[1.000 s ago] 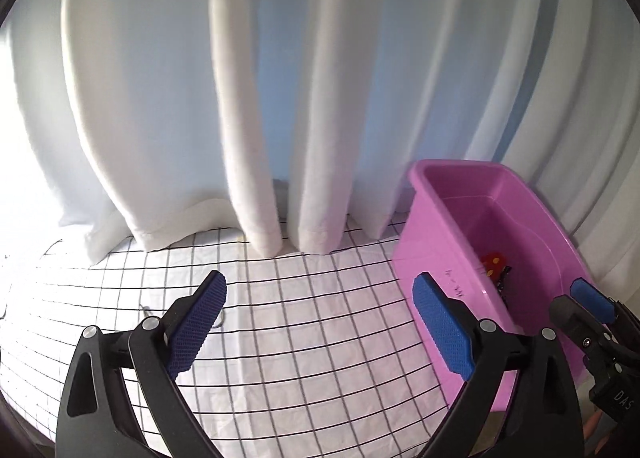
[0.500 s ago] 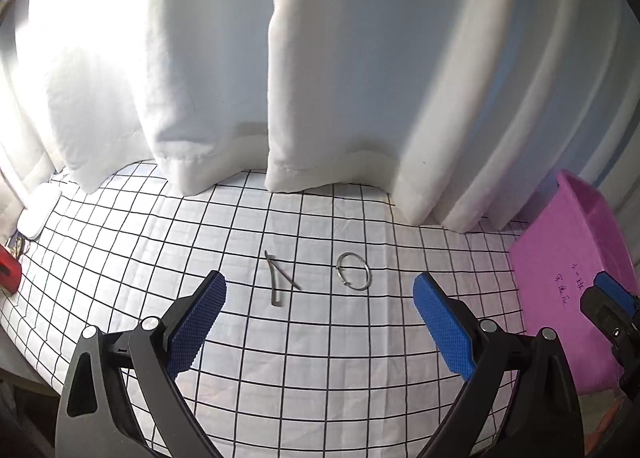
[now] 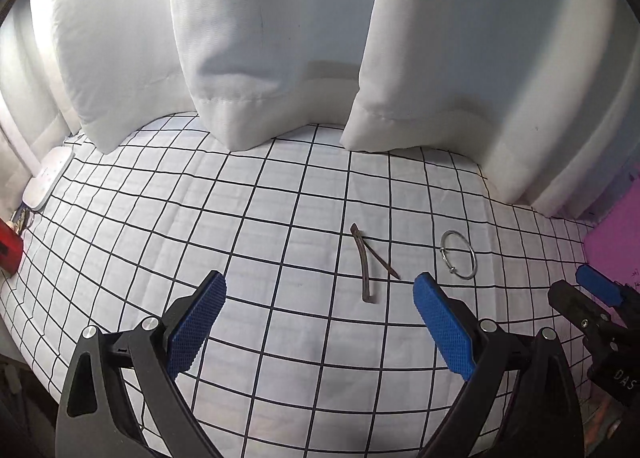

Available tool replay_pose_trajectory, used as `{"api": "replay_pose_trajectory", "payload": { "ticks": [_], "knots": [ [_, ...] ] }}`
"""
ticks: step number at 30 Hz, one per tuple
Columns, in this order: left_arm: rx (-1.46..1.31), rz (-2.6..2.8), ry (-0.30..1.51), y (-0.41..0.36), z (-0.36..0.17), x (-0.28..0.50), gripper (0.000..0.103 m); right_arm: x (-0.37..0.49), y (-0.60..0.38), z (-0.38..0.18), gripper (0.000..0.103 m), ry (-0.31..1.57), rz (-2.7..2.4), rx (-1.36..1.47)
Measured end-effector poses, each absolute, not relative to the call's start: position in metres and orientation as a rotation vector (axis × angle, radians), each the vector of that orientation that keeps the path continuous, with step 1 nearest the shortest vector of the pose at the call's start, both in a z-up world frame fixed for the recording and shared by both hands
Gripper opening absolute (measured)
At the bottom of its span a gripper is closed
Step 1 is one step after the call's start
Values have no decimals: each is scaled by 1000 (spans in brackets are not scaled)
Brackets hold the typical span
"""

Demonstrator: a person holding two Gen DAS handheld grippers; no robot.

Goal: Organize jewelry
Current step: 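Move both tools back over the table toward the hair clip and small bangle, then close the right tool on the small silver bangle while the left tool approaches the brown hair clip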

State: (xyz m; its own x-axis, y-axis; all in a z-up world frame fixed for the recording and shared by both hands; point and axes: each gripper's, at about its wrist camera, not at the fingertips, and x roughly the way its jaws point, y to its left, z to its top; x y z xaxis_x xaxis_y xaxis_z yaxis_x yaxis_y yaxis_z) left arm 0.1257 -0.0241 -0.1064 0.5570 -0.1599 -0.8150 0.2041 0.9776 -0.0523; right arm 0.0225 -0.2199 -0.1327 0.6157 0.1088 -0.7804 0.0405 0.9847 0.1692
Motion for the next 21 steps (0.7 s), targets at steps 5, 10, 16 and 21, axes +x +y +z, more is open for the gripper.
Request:
{"api": "replay_pose_trajectory", "payload": {
  "ticks": [5, 10, 16, 21],
  "knots": [
    [74, -237, 956, -34, -123, 138, 93, 43, -217, -153, 70, 931, 52, 154],
    [119, -255, 955, -44, -137, 149, 93, 61, -212, -165, 70, 934, 66, 120],
    [109, -247, 971, -47, -150, 162, 93, 74, -208, -176, 70, 935, 77, 116],
    [98, -241, 971, -49, -155, 169, 93, 82, -205, -182, 70, 940, 77, 95]
  ]
}}
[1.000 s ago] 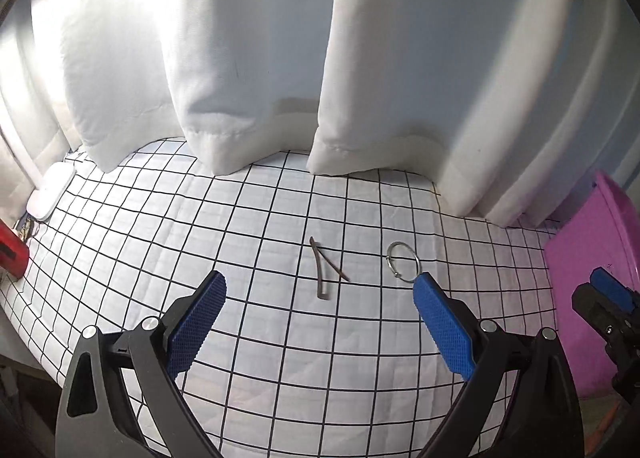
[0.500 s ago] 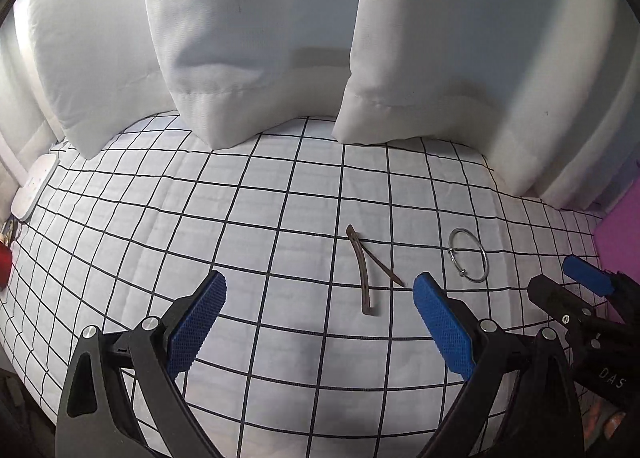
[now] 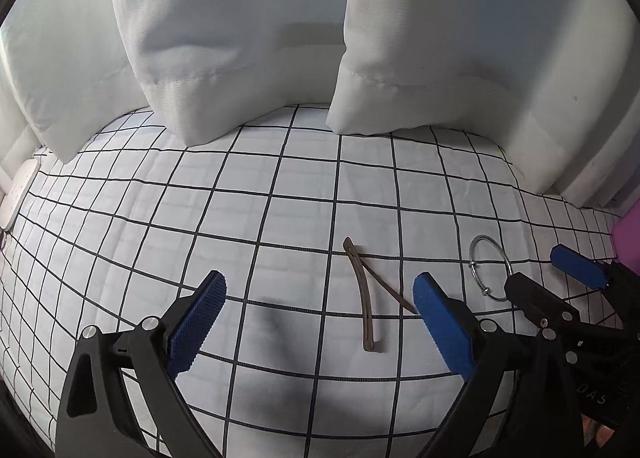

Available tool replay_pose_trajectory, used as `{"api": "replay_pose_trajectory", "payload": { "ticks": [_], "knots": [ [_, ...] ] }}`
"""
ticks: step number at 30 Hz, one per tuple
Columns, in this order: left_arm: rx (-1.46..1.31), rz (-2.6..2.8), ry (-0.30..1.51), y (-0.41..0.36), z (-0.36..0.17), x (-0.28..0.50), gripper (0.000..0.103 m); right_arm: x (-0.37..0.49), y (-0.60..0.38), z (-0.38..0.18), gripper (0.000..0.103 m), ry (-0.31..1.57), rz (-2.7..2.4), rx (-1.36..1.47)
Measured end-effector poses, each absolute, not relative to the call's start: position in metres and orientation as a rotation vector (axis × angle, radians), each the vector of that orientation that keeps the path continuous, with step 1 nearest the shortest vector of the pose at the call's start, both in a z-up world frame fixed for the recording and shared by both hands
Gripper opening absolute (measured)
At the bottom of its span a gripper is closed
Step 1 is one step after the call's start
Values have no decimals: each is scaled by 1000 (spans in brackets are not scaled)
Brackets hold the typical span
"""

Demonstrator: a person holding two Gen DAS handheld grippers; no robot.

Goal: Organize jewelry
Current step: 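Close the right tool on the small silver bangle while the left tool approaches the brown hair clip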

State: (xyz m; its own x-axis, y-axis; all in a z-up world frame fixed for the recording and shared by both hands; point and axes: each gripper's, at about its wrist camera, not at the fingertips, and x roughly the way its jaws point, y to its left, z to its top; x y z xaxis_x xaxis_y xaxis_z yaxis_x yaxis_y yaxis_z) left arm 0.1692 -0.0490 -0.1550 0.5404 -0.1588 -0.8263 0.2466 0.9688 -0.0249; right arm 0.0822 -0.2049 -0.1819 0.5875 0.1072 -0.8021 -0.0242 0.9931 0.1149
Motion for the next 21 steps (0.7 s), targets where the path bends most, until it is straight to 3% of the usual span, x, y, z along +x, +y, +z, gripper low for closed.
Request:
{"api": "replay_pose_trajectory", "payload": {
  "ticks": [21],
  "knots": [
    [169, -243, 984, -52, -178, 184, 93, 103, -187, -201, 70, 976, 66, -28]
  ]
}}
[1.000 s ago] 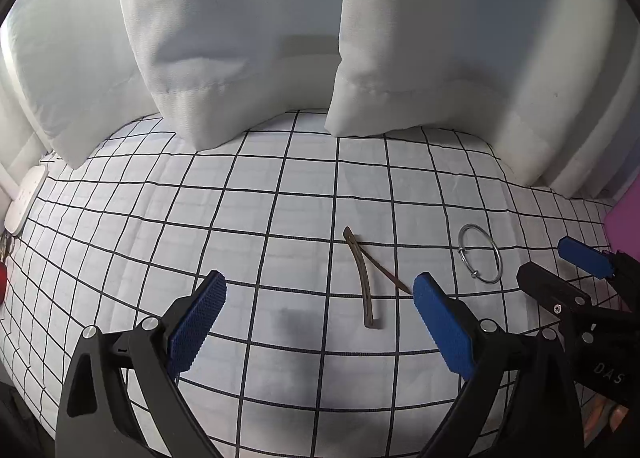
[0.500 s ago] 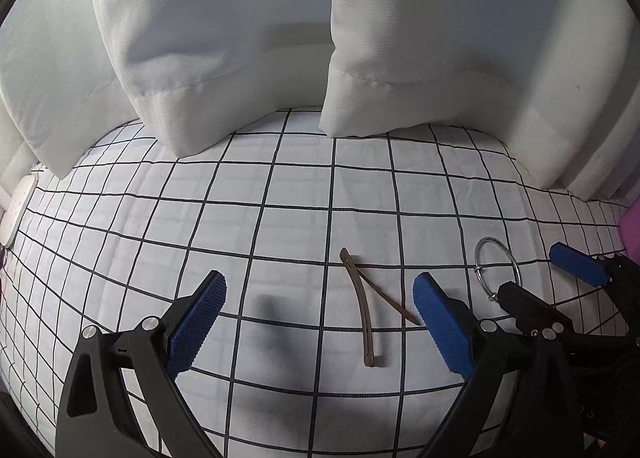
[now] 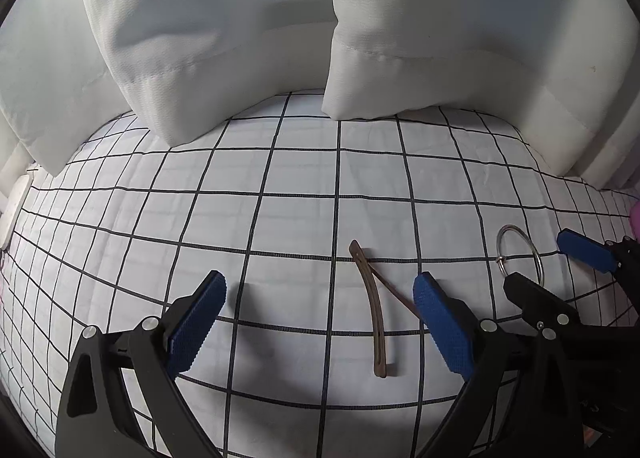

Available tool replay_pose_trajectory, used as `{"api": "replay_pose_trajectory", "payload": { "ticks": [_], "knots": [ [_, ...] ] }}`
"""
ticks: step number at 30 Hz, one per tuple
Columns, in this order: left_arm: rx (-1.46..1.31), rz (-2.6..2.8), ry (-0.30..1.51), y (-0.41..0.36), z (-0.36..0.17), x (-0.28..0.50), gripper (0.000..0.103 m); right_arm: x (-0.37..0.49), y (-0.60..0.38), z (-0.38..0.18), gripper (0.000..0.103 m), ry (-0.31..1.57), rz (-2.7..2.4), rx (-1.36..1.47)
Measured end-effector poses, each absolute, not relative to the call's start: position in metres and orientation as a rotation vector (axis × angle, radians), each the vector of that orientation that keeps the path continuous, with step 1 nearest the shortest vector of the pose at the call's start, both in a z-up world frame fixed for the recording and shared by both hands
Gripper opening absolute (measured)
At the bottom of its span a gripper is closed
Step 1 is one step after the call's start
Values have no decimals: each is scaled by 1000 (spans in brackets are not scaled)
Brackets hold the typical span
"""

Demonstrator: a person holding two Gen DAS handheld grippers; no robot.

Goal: Organize jewelry
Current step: 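Close the right tool on the small silver bangle while the left tool approaches the brown hair clip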

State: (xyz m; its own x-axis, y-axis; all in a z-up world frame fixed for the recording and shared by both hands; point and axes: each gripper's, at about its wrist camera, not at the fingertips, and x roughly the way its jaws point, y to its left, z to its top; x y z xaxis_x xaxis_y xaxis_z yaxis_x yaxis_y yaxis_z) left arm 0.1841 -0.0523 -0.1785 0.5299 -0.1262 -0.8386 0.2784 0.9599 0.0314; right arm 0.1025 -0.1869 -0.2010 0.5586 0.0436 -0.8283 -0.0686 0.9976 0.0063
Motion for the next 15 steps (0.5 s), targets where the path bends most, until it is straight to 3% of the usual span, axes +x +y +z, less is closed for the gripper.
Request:
{"api": "replay_pose_trajectory", "payload": {
  "ticks": [15],
  "knots": [
    [140, -257, 972, -49, -185, 188, 97, 105, -187, -206, 77, 918, 87, -62]
  ]
}}
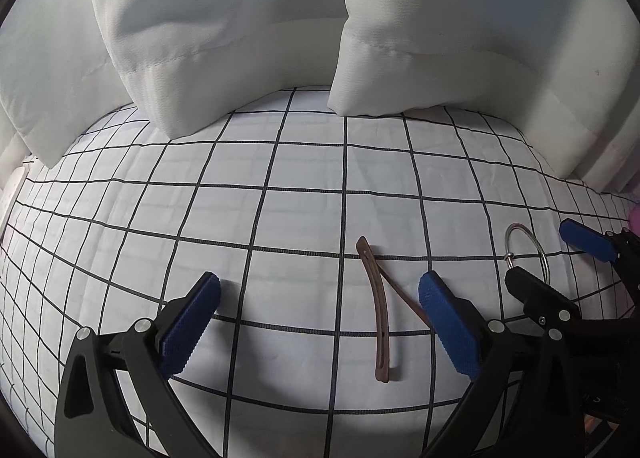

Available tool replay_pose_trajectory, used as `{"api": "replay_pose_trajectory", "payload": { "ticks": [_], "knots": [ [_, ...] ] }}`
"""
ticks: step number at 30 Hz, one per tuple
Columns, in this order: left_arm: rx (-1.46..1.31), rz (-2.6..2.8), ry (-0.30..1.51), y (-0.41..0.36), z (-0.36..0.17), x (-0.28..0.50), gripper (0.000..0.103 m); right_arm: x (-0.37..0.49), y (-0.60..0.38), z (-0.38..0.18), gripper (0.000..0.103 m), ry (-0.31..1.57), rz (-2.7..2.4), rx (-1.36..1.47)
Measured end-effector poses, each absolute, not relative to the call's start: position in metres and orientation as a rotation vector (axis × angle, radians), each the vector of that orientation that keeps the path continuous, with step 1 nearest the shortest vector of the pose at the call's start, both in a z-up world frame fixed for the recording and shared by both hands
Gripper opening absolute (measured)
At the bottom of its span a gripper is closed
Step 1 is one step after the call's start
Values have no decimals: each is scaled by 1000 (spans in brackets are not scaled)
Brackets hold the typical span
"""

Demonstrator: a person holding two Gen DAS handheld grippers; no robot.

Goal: Organize jewelry
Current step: 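Close the right tool on the small silver bangle while the left tool approaches the brown hair clip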

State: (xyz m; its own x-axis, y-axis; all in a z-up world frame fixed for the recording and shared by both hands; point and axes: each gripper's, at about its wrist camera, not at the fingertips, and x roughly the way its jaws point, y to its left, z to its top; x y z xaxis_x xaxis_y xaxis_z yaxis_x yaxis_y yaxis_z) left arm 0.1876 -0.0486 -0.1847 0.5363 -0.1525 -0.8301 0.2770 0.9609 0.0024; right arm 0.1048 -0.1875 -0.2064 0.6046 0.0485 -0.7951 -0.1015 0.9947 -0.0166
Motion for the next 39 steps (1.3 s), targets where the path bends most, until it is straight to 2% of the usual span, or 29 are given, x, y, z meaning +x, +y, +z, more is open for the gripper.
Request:
{"api": "replay_pose_trajectory", "payload": {
  "ticks": [7, 13, 16, 18, 20, 21, 29, 30, 31, 39],
  "knots": [
    [138, -266, 962, -46, -184, 180, 96, 102, -187, -204, 76, 917, 89, -63],
    [132, -262, 943, -39, -182, 172, 83, 98, -185, -203, 69, 904, 85, -70],
    [134, -269, 932, -37, -181, 168, 69, 97, -186, -202, 62, 899, 80, -73],
    [140, -281, 926, -39, -180, 163, 54, 95, -187, -201, 55, 893, 72, -79],
    [149, -296, 924, -43, -177, 160, 26, 95, -189, -200, 40, 893, 79, -74],
    [153, -300, 926, -45, -177, 158, 20, 95, -190, -199, 40, 893, 79, -72],
    [116, -296, 942, -36, -174, 159, 17, 87, -187, -196, 40, 884, 88, -51],
    [112, -291, 940, -41, -169, 157, 17, 86, -187, -195, 27, 882, 93, -45],
    [107, -289, 937, -39, -167, 156, 17, 85, -186, -194, 6, 890, 90, -45],
    [94, -289, 926, -36, -160, 145, 17, 79, -184, -194, 6, 893, 81, -32]
  ]
}}
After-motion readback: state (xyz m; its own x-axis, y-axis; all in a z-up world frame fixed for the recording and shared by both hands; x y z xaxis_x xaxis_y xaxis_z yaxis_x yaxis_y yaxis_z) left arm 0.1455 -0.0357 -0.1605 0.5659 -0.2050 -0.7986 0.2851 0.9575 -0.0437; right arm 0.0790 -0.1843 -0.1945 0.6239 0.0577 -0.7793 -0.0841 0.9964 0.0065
